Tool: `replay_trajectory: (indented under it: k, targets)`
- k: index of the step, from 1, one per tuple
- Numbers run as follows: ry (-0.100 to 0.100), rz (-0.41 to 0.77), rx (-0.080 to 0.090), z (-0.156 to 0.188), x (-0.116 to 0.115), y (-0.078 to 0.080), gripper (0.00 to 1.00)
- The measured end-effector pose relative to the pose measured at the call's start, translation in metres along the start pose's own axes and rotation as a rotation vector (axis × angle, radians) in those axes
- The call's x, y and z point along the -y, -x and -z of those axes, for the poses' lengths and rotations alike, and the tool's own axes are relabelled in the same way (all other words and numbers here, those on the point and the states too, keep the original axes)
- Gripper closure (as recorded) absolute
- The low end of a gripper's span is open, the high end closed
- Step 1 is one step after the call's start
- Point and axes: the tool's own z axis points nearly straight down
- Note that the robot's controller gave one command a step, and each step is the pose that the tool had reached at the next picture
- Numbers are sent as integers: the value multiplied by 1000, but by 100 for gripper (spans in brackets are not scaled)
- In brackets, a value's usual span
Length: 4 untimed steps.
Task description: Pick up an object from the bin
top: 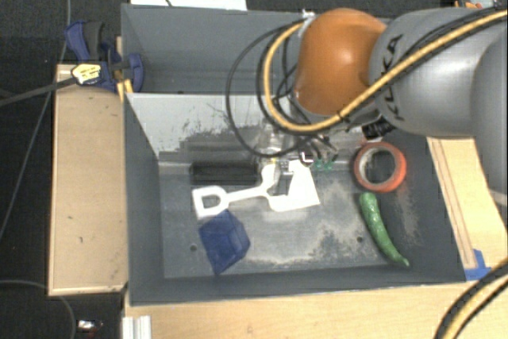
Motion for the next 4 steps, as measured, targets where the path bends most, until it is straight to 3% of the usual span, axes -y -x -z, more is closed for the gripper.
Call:
replay_trajectory:
  k: [1,2,3,4]
  targets:
    - [0,-4,7,5,1,2,0]
    - [1,61,5,-102,-11,-19,0]
    - [2,8,17,-101,-15,-20,0]
    - [2,58,11,-100,-11,-17,0]
